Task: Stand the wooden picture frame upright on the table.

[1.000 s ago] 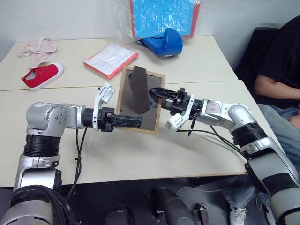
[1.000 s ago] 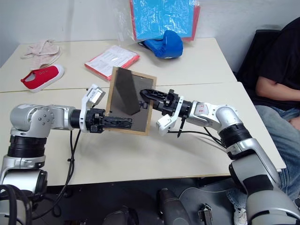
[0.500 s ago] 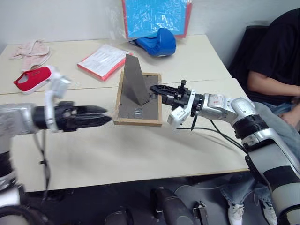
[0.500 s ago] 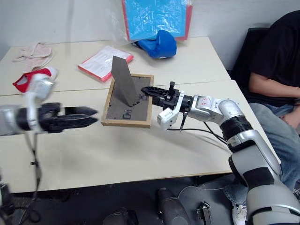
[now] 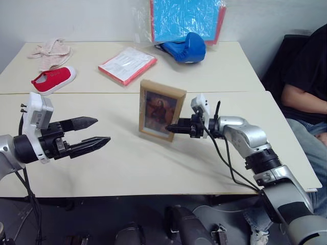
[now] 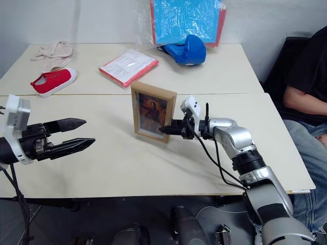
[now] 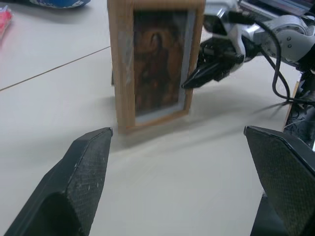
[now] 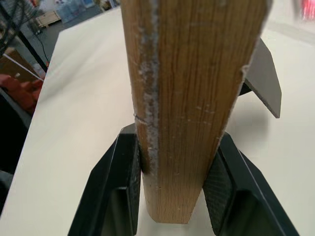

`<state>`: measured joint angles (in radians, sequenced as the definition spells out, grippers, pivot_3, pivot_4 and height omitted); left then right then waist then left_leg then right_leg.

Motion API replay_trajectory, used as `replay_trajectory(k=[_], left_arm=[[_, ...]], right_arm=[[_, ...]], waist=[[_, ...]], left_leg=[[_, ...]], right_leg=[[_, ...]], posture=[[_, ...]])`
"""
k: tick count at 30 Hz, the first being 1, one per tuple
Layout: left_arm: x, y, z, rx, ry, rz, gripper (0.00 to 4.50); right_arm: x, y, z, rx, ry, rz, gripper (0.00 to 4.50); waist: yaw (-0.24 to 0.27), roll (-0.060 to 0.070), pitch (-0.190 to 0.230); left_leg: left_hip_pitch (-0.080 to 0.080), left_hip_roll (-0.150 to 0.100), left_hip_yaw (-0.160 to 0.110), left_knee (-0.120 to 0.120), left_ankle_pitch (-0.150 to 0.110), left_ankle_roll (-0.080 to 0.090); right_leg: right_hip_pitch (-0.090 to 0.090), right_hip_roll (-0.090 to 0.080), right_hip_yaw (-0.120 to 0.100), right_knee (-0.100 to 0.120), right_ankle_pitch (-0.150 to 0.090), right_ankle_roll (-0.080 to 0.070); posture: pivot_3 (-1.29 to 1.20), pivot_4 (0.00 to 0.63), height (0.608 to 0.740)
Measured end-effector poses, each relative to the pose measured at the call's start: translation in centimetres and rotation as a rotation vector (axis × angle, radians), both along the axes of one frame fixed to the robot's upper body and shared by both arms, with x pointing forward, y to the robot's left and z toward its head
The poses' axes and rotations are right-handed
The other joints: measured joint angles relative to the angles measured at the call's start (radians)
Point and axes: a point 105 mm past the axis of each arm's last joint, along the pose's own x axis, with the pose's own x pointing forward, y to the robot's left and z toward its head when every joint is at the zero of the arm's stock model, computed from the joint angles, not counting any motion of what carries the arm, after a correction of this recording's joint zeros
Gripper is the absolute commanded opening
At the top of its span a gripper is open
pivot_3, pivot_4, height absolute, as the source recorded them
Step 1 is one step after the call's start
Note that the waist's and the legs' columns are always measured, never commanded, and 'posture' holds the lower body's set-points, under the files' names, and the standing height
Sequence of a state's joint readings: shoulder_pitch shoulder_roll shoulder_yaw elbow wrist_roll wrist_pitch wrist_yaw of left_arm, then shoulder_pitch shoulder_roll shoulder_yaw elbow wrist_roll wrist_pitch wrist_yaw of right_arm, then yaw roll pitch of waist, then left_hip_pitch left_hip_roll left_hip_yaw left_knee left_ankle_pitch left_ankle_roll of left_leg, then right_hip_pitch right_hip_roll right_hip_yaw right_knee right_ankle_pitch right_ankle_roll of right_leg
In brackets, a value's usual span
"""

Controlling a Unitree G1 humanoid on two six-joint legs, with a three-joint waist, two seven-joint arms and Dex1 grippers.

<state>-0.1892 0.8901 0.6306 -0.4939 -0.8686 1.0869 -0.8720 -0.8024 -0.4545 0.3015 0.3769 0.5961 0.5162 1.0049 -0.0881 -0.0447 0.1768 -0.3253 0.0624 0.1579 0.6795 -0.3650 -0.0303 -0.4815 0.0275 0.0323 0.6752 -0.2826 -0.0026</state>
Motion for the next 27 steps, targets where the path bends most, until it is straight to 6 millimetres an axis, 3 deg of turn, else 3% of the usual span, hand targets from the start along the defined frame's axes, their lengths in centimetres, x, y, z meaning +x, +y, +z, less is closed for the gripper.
replay_trajectory(k=[3, 10, 13, 15, 18, 22, 27], left_arm=[[0.2, -0.3, -0.2, 0.000, -0.001, -0.010, 4.50], [1.1, -0.6, -0.3, -0.008, 0.010, -0.043, 4.50], [1.3, -0.6, -0.5, 0.007, 0.017, -0.060, 4.50], [1.4, -0.4, -0.6, 0.031, 0.020, -0.062, 4.50], [1.2, -0.4, -0.3, 0.059, 0.006, -0.093, 4.50], [1.0, -0.5, 0.6, 0.088, -0.023, -0.134, 4.50], [1.1, -0.8, 2.6, 0.100, -0.097, -0.179, 4.50]], right_arm=[[0.0, 0.2, 0.0, -0.006, 0.001, -0.001, 1.26], [-1.3, 0.1, -1.5, -0.067, 0.057, 0.027, 3.40], [-1.8, -1.4, 0.2, -0.106, 0.012, 0.030, 4.43], [-2.3, -3.7, 2.2, -0.128, -0.019, 0.023, 4.47], [-3.9, -8.5, 6.4, -0.149, -0.061, 0.016, 4.47], [-6.8, -12.4, 10.0, -0.151, -0.085, 0.047, 4.47], [-7.8, -12.8, 9.3, -0.117, -0.053, 0.066, 4.47]], waist=[[-0.004, 0.000, 0.000], [-0.003, 0.000, 0.000], [0.001, 0.001, 0.001], [0.004, 0.001, 0.001], [0.011, 0.002, 0.001], [0.008, 0.001, 0.001], [-0.004, 0.001, 0.001]], left_leg=[[0.001, 0.000, 0.000, -0.001, 0.000, 0.000], [0.001, 0.000, 0.001, -0.001, 0.000, 0.000], [-0.001, 0.000, 0.000, -0.001, 0.000, 0.000], [-0.001, 0.000, 0.000, -0.001, 0.000, 0.000], [-0.003, 0.000, -0.002, -0.001, -0.001, 0.002], [-0.002, 0.000, -0.003, -0.004, -0.002, 0.003], [-0.002, 0.000, 0.000, -0.002, -0.001, 0.004]], right_leg=[[0.000, 0.000, 0.000, 0.000, 0.000, 0.000], [0.001, 0.000, 0.000, -0.001, 0.000, 0.000], [0.000, 0.000, 0.000, -0.002, 0.000, 0.001], [0.000, 0.000, -0.001, -0.003, 0.000, 0.001], [0.000, 0.000, -0.003, -0.007, 0.001, 0.002], [0.002, 0.000, -0.004, -0.012, 0.001, 0.002], [0.002, 0.000, -0.001, -0.012, 0.002, 0.004]], posture=[[0.00, 0.150, 0.740], [0.00, 0.150, 0.740], [0.00, 0.150, 0.740], [0.00, 0.150, 0.740], [0.00, 0.150, 0.740], [0.00, 0.150, 0.740], [0.00, 0.150, 0.740]])
